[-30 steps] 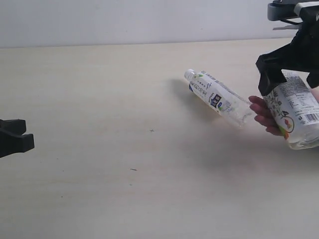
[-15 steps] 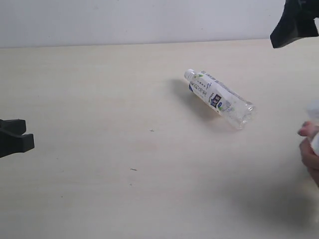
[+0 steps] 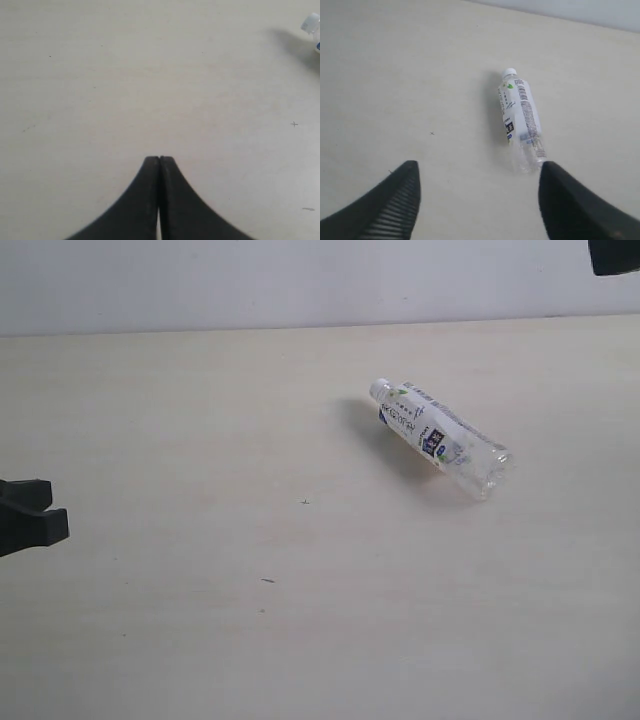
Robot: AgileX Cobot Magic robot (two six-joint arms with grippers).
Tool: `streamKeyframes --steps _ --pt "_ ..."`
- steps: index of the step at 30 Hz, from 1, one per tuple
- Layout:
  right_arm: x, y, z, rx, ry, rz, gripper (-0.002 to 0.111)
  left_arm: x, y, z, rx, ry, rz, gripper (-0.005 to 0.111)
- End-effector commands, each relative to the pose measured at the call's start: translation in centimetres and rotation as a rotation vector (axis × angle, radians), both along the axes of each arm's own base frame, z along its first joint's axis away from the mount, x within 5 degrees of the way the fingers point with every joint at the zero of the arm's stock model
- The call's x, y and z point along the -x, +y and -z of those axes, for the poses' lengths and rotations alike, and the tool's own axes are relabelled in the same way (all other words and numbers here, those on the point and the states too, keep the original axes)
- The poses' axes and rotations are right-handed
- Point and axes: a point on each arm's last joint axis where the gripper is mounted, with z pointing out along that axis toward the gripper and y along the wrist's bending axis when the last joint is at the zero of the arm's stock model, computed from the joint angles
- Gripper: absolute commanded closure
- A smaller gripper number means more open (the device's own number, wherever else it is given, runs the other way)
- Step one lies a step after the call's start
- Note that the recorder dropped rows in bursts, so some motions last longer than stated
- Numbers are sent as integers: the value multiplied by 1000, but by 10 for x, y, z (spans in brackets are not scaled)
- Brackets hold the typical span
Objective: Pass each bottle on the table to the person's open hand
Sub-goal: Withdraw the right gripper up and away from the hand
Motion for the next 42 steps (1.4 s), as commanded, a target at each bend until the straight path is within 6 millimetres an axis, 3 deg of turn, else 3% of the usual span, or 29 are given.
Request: streamKeyframes --steps 1,5,42 --pt "7 -3 -6 -21 -66 2 74 1 1 0 8 -2 -10 107" --pt "8 -4 -7 -24 -75 4 108 1 1 0 8 -2 -10 107" --pt "9 -3 -7 -29 -76 -10 108 1 1 0 8 -2 -10 107"
